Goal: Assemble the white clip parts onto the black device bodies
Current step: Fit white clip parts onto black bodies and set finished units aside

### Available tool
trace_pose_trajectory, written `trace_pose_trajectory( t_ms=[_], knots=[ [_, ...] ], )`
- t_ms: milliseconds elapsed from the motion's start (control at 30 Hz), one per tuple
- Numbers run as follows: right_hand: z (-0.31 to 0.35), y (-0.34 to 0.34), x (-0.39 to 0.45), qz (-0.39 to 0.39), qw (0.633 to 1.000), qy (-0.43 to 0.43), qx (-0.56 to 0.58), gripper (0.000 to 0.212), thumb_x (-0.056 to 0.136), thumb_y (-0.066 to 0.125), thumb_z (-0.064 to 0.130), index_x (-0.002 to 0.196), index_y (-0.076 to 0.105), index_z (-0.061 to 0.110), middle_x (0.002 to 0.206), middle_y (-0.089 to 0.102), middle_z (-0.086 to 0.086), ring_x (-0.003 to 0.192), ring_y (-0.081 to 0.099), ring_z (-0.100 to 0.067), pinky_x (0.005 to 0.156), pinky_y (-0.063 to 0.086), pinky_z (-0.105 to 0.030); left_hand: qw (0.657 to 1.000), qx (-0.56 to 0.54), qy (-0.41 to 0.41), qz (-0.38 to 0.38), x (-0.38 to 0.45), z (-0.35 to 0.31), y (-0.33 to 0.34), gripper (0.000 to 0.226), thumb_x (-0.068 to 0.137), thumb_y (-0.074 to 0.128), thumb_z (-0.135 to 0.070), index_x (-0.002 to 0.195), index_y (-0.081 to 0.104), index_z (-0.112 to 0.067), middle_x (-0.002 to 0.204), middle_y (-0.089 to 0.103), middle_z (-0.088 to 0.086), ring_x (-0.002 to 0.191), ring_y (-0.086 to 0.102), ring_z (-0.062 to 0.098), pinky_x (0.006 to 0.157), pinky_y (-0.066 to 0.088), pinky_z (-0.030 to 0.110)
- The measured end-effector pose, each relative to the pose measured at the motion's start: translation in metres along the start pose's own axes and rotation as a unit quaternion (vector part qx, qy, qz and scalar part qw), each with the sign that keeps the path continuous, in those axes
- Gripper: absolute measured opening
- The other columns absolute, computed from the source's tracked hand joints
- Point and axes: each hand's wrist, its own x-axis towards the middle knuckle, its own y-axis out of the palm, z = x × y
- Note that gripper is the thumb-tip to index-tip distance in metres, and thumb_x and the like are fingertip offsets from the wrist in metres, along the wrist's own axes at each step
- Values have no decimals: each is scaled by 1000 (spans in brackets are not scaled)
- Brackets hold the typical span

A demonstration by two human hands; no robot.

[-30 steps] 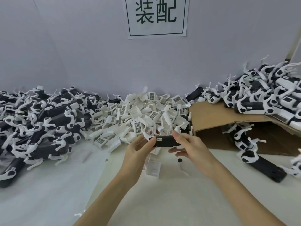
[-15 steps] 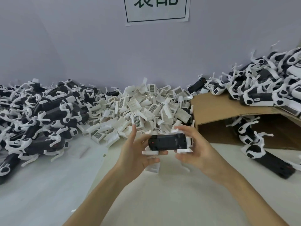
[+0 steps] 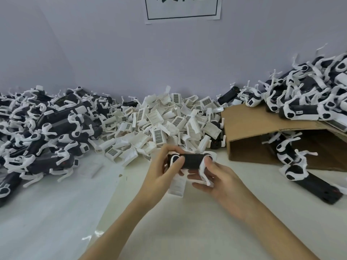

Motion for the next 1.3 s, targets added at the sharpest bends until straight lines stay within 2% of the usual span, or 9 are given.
trace_pose_trajectory(
  t_ms=[167, 400, 500, 667, 833, 967, 1033, 1133, 1300],
  knots=[
    [1, -2, -2, -42, 995, -74, -52, 50, 86, 70, 38, 127, 66, 9, 121, 74, -10, 117, 69, -23, 108, 53, -47, 997, -10, -70, -7, 1, -4, 7, 39, 102, 61, -48, 127, 65, -19, 108, 74, 2, 94, 74, 27, 92, 58, 35],
    [4, 0, -5, -38, 979, -157, -126, 47, 86, 83, 34, 124, 62, 18, 98, 71, 0, 94, 66, -16, 82, 55, -27, 999, 35, -22, -3, 3, -1, 2, 36, 102, 61, -43, 135, 66, -29, 125, 72, -10, 118, 67, 12, 102, 52, 30],
    [-2, 3, -7, -159, 919, -247, -261, 61, 73, 94, 43, 123, 63, 28, 110, 73, 14, 106, 68, -7, 87, 53, -21, 963, 243, 103, -61, 0, 3, 6, 36, 108, 55, -45, 137, 64, -26, 133, 63, -12, 129, 58, 15, 106, 48, 37],
    [-19, 10, -12, -185, 799, -340, -459, 76, 75, 91, 40, 141, 56, 28, 130, 66, 15, 122, 59, 3, 95, 49, -11, 983, 166, 69, 19, -9, 5, 27, 40, 97, 65, -58, 132, 62, -38, 128, 61, -11, 124, 61, 20, 97, 54, 35],
    [-14, 10, -10, -51, 868, -296, -394, 75, 91, 79, 44, 155, 40, 34, 149, 53, 21, 141, 48, -3, 111, 37, -15, 996, -70, -32, -49, -3, 2, 18, 24, 103, 63, -38, 123, 69, -27, 118, 73, 7, 116, 69, 32, 101, 57, 50],
    [-10, 7, -9, -127, 923, -205, -300, 51, 100, 52, 60, 148, 47, 43, 148, 52, 22, 135, 47, 8, 114, 41, -23, 973, -194, -104, -63, 2, 0, 4, 47, 95, 72, -49, 127, 69, -14, 133, 71, 14, 128, 66, 36, 113, 47, 66],
    [-4, 8, -7, -154, 953, -103, -241, 55, 91, 45, 70, 139, 56, 46, 138, 63, 9, 116, 66, -2, 104, 51, -33, 965, -232, -110, -55, 3, 0, 3, 73, 87, 82, -55, 124, 58, 4, 136, 67, 16, 132, 63, 39, 111, 50, 61],
    [6, 7, -5, -54, 997, 49, -31, 67, 94, 42, 70, 127, 71, 19, 114, 74, -23, 88, 75, -37, 70, 57, -40, 966, -240, -94, -12, 1, 2, 7, 67, 89, 76, -64, 123, 63, -8, 129, 68, 16, 125, 65, 32, 107, 54, 51],
    [7, 7, -5, -21, 983, 106, 146, 69, 95, 60, 63, 123, 68, 1, 93, 67, -22, 71, 66, -30, 62, 56, -33, 965, -228, -128, 2, 5, 1, 19, 55, 109, 42, -55, 140, 62, -15, 137, 70, 12, 129, 65, 27, 105, 51, 41]
  ],
)
